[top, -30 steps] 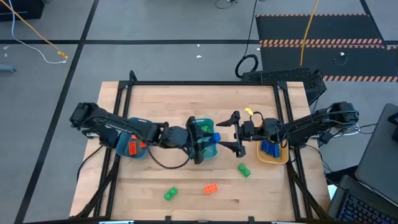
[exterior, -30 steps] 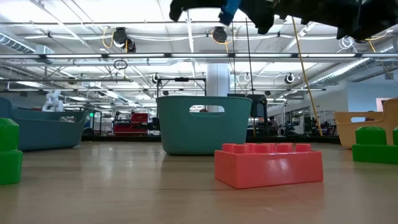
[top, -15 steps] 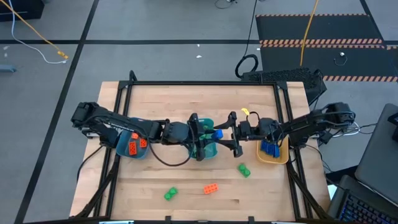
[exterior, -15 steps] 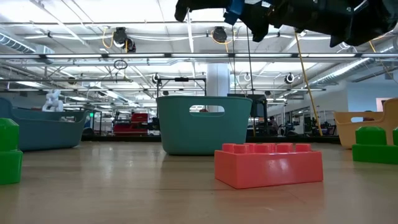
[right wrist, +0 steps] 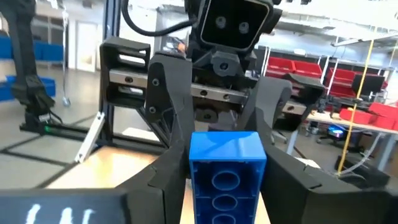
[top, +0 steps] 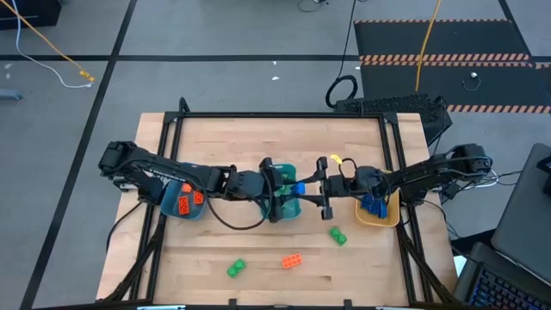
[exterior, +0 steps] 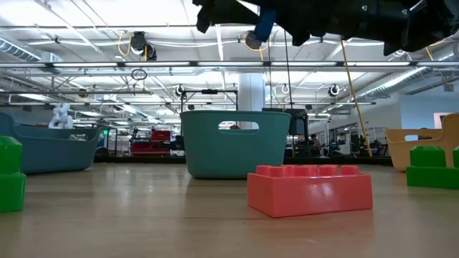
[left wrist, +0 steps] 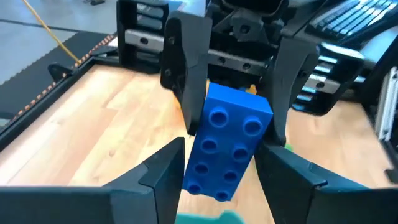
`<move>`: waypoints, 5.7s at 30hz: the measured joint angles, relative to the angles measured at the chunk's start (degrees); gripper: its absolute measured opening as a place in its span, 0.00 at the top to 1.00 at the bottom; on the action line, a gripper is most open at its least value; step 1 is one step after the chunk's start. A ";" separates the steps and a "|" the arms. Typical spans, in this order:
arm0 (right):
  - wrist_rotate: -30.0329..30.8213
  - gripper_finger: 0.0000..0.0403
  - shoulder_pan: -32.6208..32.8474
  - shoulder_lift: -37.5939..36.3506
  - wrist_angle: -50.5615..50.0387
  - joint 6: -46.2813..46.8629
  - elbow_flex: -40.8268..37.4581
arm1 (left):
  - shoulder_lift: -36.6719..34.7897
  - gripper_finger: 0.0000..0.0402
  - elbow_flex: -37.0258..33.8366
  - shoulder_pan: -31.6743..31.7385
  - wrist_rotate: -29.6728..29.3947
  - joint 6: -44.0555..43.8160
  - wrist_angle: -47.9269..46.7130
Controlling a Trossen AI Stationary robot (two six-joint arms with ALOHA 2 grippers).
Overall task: Sort & place blocks by color
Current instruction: Put the blue game piece into the yellow bin, then put the green game piece into the light blue bin
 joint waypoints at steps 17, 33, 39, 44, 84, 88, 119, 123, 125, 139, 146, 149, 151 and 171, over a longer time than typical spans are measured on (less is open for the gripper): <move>17.03 0.66 -0.04 -20.00 -33.38 -1.83 0.08 | -6.94 0.65 -0.10 -0.23 -5.62 -3.36 -30.80; 27.50 0.66 0.07 -33.28 -72.97 19.50 0.04 | -11.75 0.69 -0.04 -0.05 -8.96 -1.07 -31.31; 26.37 0.66 0.07 -33.31 -82.78 27.85 0.10 | -11.72 0.69 -0.04 -0.03 -8.96 -1.07 -30.50; 22.38 0.66 0.11 -33.58 -87.55 32.64 1.58 | -11.72 0.69 -0.04 -0.03 -8.96 -0.85 -30.47; 9.29 0.66 -0.48 -34.02 -123.56 59.65 12.28 | -10.21 0.69 -7.13 1.81 -13.40 0.13 -23.71; 7.65 0.66 -0.26 -31.84 -129.36 62.21 11.71 | -10.17 0.69 -9.73 2.48 -14.45 1.20 -21.86; 5.96 0.27 -0.26 -25.19 -127.33 62.72 11.81 | -10.63 0.69 -9.99 2.09 -14.84 1.55 -23.74; 4.40 0.30 -0.25 -27.82 -120.00 59.31 12.19 | -10.63 0.69 -9.99 2.09 -14.84 1.31 -24.22; 2.75 0.32 0.24 -28.79 -112.96 56.03 12.19 | -10.63 0.69 -9.99 2.09 -14.84 1.25 -24.48; -4.46 0.35 11.33 -12.30 -95.96 55.06 14.19 | -10.63 0.69 -9.99 2.16 -14.86 1.18 -25.55; -4.19 0.45 16.45 2.79 -110.03 55.27 29.41 | -10.63 0.69 -9.99 2.22 -14.86 1.63 -25.66; -4.18 0.46 17.66 8.00 -115.49 56.74 35.21 | -10.76 0.69 -9.99 2.24 -14.86 2.17 -25.69; -4.24 0.46 18.28 11.08 -118.73 58.19 37.80 | -10.89 0.69 -9.97 2.26 -14.88 2.23 -25.73; -2.94 0.46 24.16 19.42 -118.47 74.94 37.83 | -14.15 0.69 -9.79 2.99 -14.98 7.26 -25.51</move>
